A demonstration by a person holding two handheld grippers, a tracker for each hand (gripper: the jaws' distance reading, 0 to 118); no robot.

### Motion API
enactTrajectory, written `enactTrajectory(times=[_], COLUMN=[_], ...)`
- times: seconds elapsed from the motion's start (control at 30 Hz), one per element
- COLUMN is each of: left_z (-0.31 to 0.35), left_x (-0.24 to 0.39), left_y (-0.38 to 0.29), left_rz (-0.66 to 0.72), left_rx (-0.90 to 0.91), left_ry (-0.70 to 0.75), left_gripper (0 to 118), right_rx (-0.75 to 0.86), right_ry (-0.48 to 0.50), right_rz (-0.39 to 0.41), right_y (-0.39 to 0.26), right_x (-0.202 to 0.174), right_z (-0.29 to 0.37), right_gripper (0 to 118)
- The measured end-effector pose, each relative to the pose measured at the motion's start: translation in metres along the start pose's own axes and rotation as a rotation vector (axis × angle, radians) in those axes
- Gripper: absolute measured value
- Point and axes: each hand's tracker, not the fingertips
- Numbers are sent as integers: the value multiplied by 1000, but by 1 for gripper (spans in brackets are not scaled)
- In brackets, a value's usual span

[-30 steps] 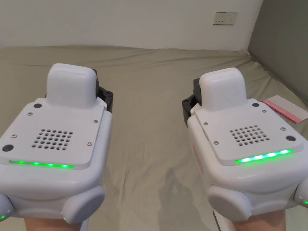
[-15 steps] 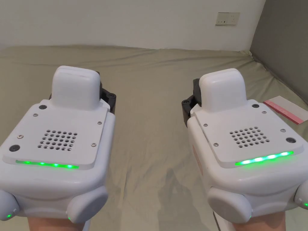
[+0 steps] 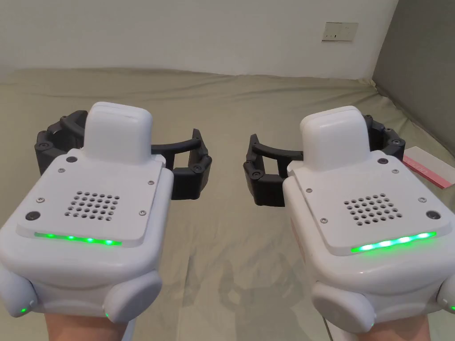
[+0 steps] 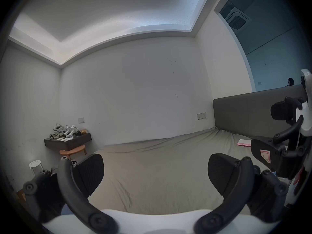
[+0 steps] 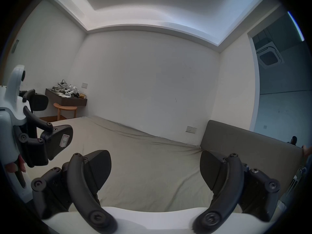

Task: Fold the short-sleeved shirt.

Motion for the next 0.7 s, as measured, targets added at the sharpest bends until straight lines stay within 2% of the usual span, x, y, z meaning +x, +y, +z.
enactTrajectory(times=[0.07,0.17,0.3,0.4,0.47,0.57,0.7], left_z=[0,3,4,6,7,9,12], left_x=[0,-1,-3,-3,-3,-2,-2], left_y=[2,5,7,7,8,10,13], left_rz=[-18,-11,4,12,15,13,15], left_rx=[5,6,0,-1,1,7,17], left_ry=[-1,-5,-6,0,0,-2,-1], left_gripper=[118,118,118,118,118,118,118], right_rx=[-9,-49,-93,-167,-193,-233,-218], right_ry=[-2,31,-20,-88,-81,-46,-43], right_rz=[-16,-98,-174,-197,-211,-275,-271], right_y=[2,8,19,28,32,35,36], right_x=[2,9,13,13,16,23,26], right_z=[-2,-4,-2,-3,-4,-4,1], right_gripper=[110,110,110,110,110,110,110])
